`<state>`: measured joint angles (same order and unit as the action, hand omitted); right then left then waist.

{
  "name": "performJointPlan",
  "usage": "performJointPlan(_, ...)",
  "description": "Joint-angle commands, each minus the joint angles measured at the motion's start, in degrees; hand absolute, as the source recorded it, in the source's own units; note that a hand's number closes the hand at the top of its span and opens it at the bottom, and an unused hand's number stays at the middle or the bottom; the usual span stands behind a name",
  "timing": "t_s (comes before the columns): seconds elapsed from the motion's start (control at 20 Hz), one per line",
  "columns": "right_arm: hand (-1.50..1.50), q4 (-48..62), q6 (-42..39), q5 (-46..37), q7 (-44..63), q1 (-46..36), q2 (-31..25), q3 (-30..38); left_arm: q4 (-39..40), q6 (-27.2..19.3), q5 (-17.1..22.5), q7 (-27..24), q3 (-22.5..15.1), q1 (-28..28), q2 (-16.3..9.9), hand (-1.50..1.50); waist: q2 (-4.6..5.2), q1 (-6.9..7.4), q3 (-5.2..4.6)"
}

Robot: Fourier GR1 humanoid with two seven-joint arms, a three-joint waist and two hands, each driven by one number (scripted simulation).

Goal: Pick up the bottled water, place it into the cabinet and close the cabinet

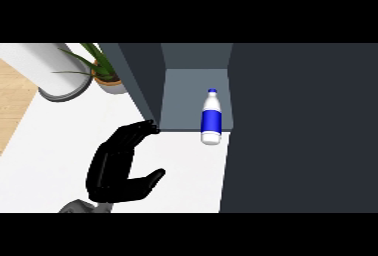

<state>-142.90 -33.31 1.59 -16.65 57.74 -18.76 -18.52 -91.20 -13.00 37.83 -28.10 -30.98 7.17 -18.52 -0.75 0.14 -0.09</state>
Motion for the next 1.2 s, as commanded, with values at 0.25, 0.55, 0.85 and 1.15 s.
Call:
performJointPlan(0.25,1.50,-11.1,-3.1,-9.8,5.1,0.3,-5.3,-10.2,-11.0,5.8,8.2,0.7,8.1,-10.5,-8.9,-1.50,-0.23,0.95,-0.26)
performJointPlan(0.55,1.50,-12.9,-3.1,-12.7,8.9,-4.8,-7.4,-16.8,-10.8,8.9,10.3,-0.6,11.1,-15.9,-11.8,-1.50,-0.57,1.10,-0.53)
performJointPlan(0.85,1.50,-9.9,-1.8,-11.9,12.3,-9.7,-7.4,-23.0,-11.7,12.5,13.0,-0.3,14.1,-18.6,-14.8,-1.50,-0.15,2.49,-0.79)
performJointPlan(1.15,1.50,-5.7,3.4,-6.0,12.9,-10.7,-1.9,-30.3,-12.7,16.8,15.1,-0.4,16.9,-21.2,-18.0,-1.50,0.68,4.39,-0.76)
